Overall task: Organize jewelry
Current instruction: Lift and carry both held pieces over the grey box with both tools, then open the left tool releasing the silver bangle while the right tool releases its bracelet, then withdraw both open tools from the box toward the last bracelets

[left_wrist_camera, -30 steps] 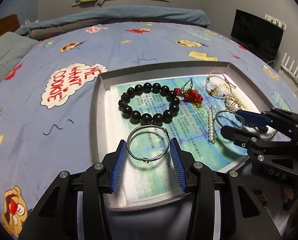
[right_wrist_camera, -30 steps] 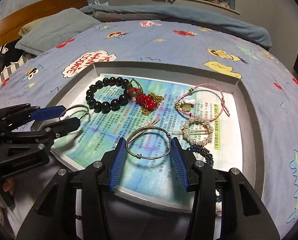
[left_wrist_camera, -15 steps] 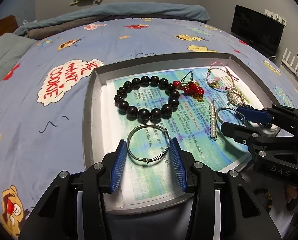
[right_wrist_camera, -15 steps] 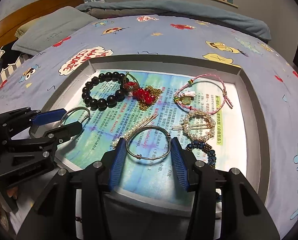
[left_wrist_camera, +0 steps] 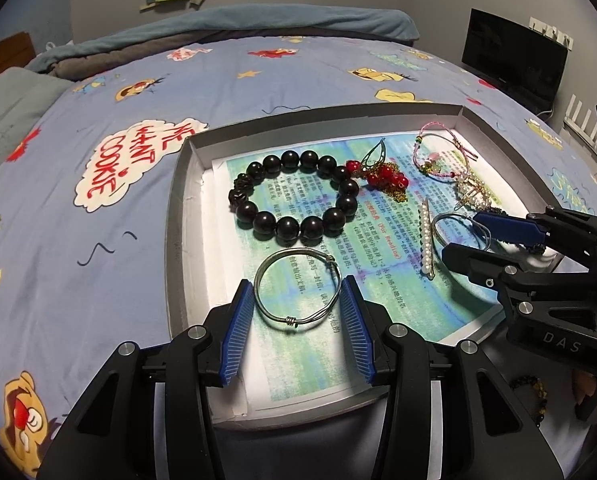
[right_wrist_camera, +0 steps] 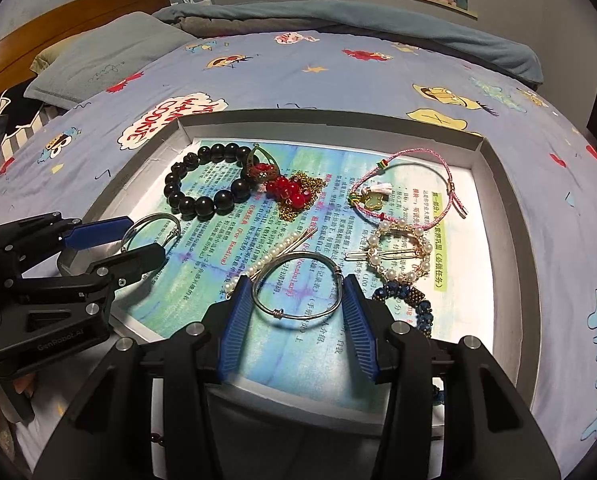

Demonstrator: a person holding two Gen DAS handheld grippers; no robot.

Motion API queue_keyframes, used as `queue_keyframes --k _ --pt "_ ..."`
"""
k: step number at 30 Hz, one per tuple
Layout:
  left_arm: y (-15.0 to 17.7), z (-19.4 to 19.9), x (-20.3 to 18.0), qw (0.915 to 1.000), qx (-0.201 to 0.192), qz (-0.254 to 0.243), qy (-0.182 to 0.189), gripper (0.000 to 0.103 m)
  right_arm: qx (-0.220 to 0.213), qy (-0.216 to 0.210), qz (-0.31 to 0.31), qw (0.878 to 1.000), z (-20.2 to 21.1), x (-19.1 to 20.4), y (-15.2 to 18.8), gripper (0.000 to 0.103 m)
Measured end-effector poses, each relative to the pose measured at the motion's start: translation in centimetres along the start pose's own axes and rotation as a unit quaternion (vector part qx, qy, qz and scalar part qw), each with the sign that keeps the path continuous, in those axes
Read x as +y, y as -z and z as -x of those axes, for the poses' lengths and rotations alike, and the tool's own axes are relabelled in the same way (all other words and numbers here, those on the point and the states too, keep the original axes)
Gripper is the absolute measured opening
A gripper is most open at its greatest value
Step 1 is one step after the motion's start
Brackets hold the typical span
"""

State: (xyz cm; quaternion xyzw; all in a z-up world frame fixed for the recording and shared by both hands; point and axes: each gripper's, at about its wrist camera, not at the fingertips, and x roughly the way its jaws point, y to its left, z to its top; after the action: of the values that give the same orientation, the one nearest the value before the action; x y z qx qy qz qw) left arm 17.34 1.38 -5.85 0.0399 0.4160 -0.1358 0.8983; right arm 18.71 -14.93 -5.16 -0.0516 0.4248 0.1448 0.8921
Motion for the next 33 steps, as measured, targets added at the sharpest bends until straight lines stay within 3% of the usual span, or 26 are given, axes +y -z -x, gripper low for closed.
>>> queue_keyframes --k 2,6,11,18,23,28,33 --pt "0.0 0.2 -0.1 1.0000 -0.004 -0.001 -0.002 0.049 -0.001 0.000 -0.002 1.000 0.0 -0.1 0.0 0.048" --pt "-0.1 1.0 -0.5 0.9997 -0.018 -0.010 -0.015 0.065 -0.006 0.000 -0.003 1.000 0.4 -0.1 -0.1 0.050" --pt "-0.3 2.6 0.0 0.9990 -0.035 0.001 -0.027 0.069 -0.016 0.011 0.003 1.000 1.5 0.1 -0.1 0.059" --pt "-0.5 6.0 0.9 0.9963 -0.069 0.027 -0.043 0.090 -0.042 0.018 0.001 0.999 3.9 0.0 0.1 0.085" --pt "-0.3 8.8 1.8 0.9930 -0.092 0.053 -0.053 0.092 -0.067 0.025 -0.013 0.997 6.5 -0.5 0.4 0.097" --pt "-0.1 12.5 1.3 0.9886 -0.120 0.050 -0.076 0.094 -0.099 0.029 -0.034 0.994 10.4 -0.8 0.9 0.097" --pt "0.5 15.5 0.8 0.9887 -0.122 0.051 -0.071 0.095 -0.122 0.030 -0.042 0.991 14.2 -0.7 1.8 0.097"
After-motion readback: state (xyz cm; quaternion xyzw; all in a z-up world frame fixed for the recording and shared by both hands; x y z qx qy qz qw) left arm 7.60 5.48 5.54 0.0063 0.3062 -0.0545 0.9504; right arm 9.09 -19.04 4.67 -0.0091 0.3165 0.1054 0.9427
